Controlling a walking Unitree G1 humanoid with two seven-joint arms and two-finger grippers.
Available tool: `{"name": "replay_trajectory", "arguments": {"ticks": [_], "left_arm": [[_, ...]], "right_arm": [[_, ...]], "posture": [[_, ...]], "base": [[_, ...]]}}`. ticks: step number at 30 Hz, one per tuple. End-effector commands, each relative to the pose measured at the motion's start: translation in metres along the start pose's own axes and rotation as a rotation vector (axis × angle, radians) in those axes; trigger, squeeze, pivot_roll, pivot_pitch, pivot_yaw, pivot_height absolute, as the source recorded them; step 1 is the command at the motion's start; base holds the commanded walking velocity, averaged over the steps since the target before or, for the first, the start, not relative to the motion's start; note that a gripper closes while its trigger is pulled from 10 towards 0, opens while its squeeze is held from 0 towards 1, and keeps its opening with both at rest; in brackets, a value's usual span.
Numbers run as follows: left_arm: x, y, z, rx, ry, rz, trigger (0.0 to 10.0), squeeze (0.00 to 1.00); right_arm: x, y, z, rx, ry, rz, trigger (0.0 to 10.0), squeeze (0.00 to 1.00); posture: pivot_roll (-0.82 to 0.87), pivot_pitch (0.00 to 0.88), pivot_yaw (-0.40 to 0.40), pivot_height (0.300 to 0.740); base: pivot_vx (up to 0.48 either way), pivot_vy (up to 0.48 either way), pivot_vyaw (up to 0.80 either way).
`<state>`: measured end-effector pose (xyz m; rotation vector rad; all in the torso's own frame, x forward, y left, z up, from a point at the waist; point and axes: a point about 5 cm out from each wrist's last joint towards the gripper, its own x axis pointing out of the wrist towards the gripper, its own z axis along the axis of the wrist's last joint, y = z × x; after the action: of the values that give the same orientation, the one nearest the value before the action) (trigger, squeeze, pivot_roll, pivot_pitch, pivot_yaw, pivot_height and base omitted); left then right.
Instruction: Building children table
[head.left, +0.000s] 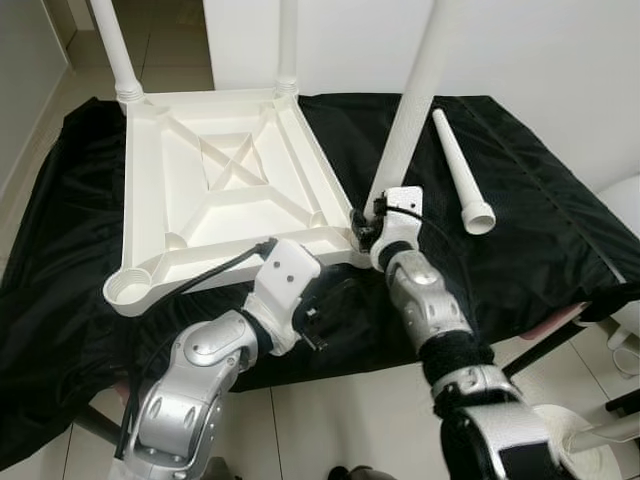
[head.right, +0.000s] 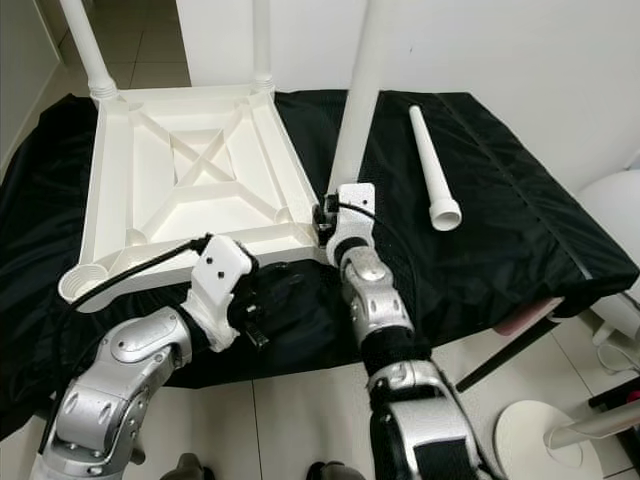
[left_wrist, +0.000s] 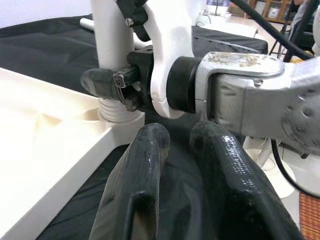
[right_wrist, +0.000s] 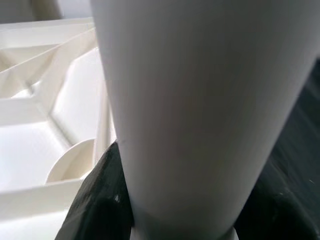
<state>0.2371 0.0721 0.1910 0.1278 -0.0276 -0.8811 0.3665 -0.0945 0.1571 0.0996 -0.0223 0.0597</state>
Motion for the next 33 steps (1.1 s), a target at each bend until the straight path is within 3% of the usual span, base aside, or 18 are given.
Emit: {"name": "replay_trajectory", "arguments": {"ticks": [1,3,7,13,15,16,17,24,25,26,29,33], "left_arm": [[0.000,0.004,-0.003,-0.012,0.013,0.102,10.0,0.00],[0.000,0.004,-0.003,-0.015,0.010,0.105,10.0,0.00],[0.001,0.004,-0.003,-0.015,0.009,0.106,10.0,0.00],[0.001,0.005,-0.003,-0.015,0.009,0.108,10.0,0.00],[0.000,0.005,-0.003,-0.015,0.009,0.110,10.0,0.00],[0.000,0.005,-0.003,-0.015,0.009,0.110,10.0,0.00],[0.000,0.005,-0.003,-0.015,0.009,0.110,10.0,0.00],[-0.001,0.004,-0.004,-0.018,0.012,0.110,10.0,0.00],[-0.001,0.004,-0.004,-0.017,0.013,0.110,10.0,0.00],[-0.001,0.004,-0.004,-0.017,0.014,0.110,10.0,0.00],[-0.001,0.004,-0.004,-0.017,0.015,0.110,10.0,0.00],[-0.001,0.004,-0.004,-0.016,0.015,0.108,10.0,0.00]], "right_arm": [[-0.004,-0.008,-0.005,0.023,0.015,-0.085,10.0,0.00],[-0.009,0.004,-0.001,0.074,-0.016,-0.117,10.0,0.00],[-0.010,0.008,0.002,0.082,-0.025,-0.092,10.0,0.00],[-0.010,0.003,0.011,0.065,-0.057,-0.099,10.0,0.00],[-0.011,0.002,0.014,0.075,-0.078,-0.097,10.0,0.80],[-0.011,0.002,0.014,0.075,-0.078,-0.097,10.0,0.80],[-0.012,0.002,0.016,0.080,-0.091,-0.084,10.0,1.00],[-0.015,-0.010,0.021,0.086,-0.113,0.000,10.0,1.00],[-0.015,-0.014,0.021,0.063,-0.110,0.017,10.0,0.40],[-0.015,-0.017,0.019,0.053,-0.101,0.036,10.0,0.00],[-0.016,-0.021,0.019,0.037,-0.097,0.063,10.0,0.00],[-0.016,-0.026,0.014,-0.017,-0.064,0.193,10.0,0.00]], "posture": [[0.02,0.105,-0.061,0.740],[0.02,0.105,-0.063,0.740],[0.01,0.105,-0.063,0.740],[0.02,0.107,-0.064,0.740],[0.02,0.108,-0.064,0.740],[0.02,0.108,-0.064,0.740],[0.02,0.108,-0.064,0.740],[0.02,0.112,-0.063,0.740],[0.02,0.113,-0.063,0.740],[0.01,0.113,-0.061,0.740],[0.01,0.113,-0.061,0.740],[0.01,0.112,-0.058,0.740]], "base": [[0.000,0.000,0.00],[0.000,0.000,0.00],[0.000,0.000,0.00],[0.000,0.000,0.00],[0.000,0.000,0.00],[0.000,0.000,0.00],[0.000,0.000,0.00],[0.000,0.000,0.00],[0.000,0.000,0.00],[0.000,0.000,0.00],[0.000,0.000,0.00],[0.000,0.000,0.00]]}}
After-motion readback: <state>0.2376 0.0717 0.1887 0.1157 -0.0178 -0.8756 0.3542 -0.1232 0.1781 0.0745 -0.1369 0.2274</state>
